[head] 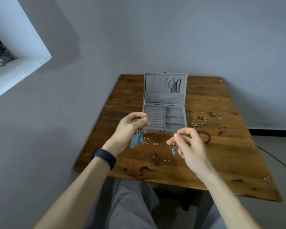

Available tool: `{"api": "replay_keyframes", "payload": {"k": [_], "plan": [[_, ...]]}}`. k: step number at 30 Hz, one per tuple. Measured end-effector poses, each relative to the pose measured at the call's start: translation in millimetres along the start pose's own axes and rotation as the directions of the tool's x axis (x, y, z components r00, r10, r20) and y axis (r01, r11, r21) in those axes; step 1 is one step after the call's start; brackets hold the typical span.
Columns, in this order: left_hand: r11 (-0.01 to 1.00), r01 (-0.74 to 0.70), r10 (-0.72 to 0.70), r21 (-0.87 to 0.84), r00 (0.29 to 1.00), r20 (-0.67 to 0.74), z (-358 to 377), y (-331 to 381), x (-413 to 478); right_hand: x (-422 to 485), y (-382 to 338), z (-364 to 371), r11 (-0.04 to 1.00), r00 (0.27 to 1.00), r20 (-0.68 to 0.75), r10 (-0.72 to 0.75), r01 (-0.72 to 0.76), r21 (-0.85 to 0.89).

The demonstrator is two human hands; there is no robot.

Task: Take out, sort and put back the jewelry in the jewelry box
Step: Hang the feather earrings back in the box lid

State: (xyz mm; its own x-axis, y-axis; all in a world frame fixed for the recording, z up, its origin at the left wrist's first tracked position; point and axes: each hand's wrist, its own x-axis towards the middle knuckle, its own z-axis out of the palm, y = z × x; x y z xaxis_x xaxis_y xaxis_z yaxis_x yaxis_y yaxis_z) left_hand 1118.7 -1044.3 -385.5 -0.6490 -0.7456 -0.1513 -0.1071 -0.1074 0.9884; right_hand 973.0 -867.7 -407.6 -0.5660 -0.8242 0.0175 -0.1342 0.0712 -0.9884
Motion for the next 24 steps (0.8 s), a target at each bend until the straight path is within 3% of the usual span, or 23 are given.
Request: {"api": "replay_keyframes", "payload": {"k": [4, 15, 17, 21, 24], "plan": [[0.964, -0.107, 0.039, 0.243, 0.962, 0.271, 29.8, 16.0, -5.3, 8.7, -10.7, -8.1, 0.995, 0.995, 0.085, 0.042, -0.050, 0.091], [0.864, -0.313, 0.162, 0.394, 0.914, 0.371, 34.9, 13.3, -0.9, 13.9, -17.9, -10.8, 0.993, 0.987, 0.158, -0.003, 0.022, -0.115], [0.833, -0.367, 0.216, 0.414, 0.905, 0.366, 33.3, 12.4, -0.4, 15.5, -18.6, -9.1, 0.998, 0.987, 0.155, 0.043, -0.035, -0.057], [0.782, -0.453, 0.344, 0.429, 0.886, 0.310, 30.6, 15.0, -1.0, 18.9, -22.7, -7.1, 0.935, 0.947, 0.227, 0.226, -0.277, 0.223], [0.734, -0.502, 0.399, 0.458, 0.864, 0.309, 27.4, 18.5, -1.0, 23.6, -24.2, -8.3, 0.890, 0.921, 0.279, 0.273, -0.352, 0.290]]}}
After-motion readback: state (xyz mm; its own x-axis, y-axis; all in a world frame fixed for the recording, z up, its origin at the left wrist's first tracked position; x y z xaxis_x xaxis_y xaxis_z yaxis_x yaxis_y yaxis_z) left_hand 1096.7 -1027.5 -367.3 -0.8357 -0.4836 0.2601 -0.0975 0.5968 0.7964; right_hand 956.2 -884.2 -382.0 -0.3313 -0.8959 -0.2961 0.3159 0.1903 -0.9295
